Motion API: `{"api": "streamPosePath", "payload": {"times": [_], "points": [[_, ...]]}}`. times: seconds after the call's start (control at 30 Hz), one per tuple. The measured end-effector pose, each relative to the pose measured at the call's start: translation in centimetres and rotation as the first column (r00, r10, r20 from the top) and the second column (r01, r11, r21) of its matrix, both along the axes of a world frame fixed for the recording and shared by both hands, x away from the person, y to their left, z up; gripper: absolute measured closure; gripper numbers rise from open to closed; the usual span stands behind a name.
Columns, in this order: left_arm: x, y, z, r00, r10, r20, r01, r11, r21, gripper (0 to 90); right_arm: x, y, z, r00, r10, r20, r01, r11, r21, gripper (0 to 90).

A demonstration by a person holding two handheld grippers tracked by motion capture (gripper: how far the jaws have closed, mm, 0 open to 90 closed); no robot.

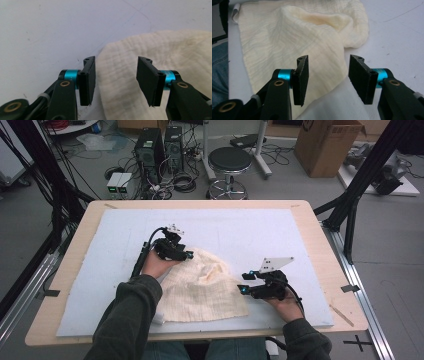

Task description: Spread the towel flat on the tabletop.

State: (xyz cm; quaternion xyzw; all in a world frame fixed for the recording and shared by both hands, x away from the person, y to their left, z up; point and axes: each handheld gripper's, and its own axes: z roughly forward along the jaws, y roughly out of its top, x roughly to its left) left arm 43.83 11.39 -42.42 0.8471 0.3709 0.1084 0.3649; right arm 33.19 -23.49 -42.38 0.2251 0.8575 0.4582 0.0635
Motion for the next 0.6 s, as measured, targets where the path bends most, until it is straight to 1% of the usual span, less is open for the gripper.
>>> {"api": "streamPosePath", "payload": {"times": [0.07,0.1,0.17,0.23,0.27,0.3,0.37,0.43,0.47,0.53,0.6], "points": [[0.1,-0.2,-0.5,0.9998,0.0,-0.019,0.001,0.9996,0.028,52.9,0.5,0.2,-0.3,0.9999,0.005,-0.016,-0.005,1.0,-0.002,49.1],[0.2,-0.3,-0.7,0.9996,-0.008,-0.028,0.009,0.9995,0.032,55.9,0.8,0.3,-0.5,0.9997,0.008,-0.022,-0.008,0.9999,-0.006,49.1],[0.1,-0.4,-0.7,1.0,0.0,-0.01,0.001,0.9987,0.052,60.9,1.2,0.6,-0.8,0.9994,0.014,-0.033,-0.015,0.9997,-0.02,49.6],[0.1,-0.3,-0.7,0.9999,0.01,-0.003,-0.01,0.9985,0.054,67.8,1.5,0.8,-1.1,0.9987,0.016,-0.049,-0.018,0.9993,-0.034,54.6],[0.1,-0.2,-0.6,0.9999,0.003,-0.01,-0.003,0.9988,0.049,73.3,1.7,1.0,-1.3,0.9982,0.025,-0.054,-0.027,0.9988,-0.042,57.3],[0.1,-0.2,-0.6,0.9999,0.003,-0.012,-0.002,0.9988,0.048,80.1,1.8,1.1,-1.4,0.9974,0.031,-0.065,-0.034,0.9983,-0.048,62.7],[0.0,-0.2,-0.5,1.0,-0.005,-0.003,0.005,0.9982,0.059,84.5,1.9,1.4,-1.6,0.9965,0.048,-0.069,-0.053,0.9964,-0.067,71.0],[-0.2,-0.2,-0.3,0.9999,-0.008,-0.007,0.008,0.9979,0.065,85.6,1.8,1.6,-1.6,0.9949,0.069,-0.073,-0.075,0.994,-0.08,81.1],[-0.2,-0.1,-0.2,0.9999,-0.01,-0.005,0.01,0.9978,0.065,85.9,1.7,1.7,-1.6,0.9945,0.076,-0.072,-0.082,0.993,-0.085,83.6],[-0.4,0.3,0.2,1.0,-0.008,0.0,0.008,0.9981,0.06,86.2,1.5,1.6,-1.3,0.9935,0.087,-0.073,-0.093,0.9928,-0.075,85.2],[-0.7,0.7,0.6,1.0,-0.002,0.008,0.002,0.9993,0.038,86.6,1.1,1.5,-1.0,0.9939,0.092,-0.062,-0.096,0.9932,-0.066,85.4]]}}
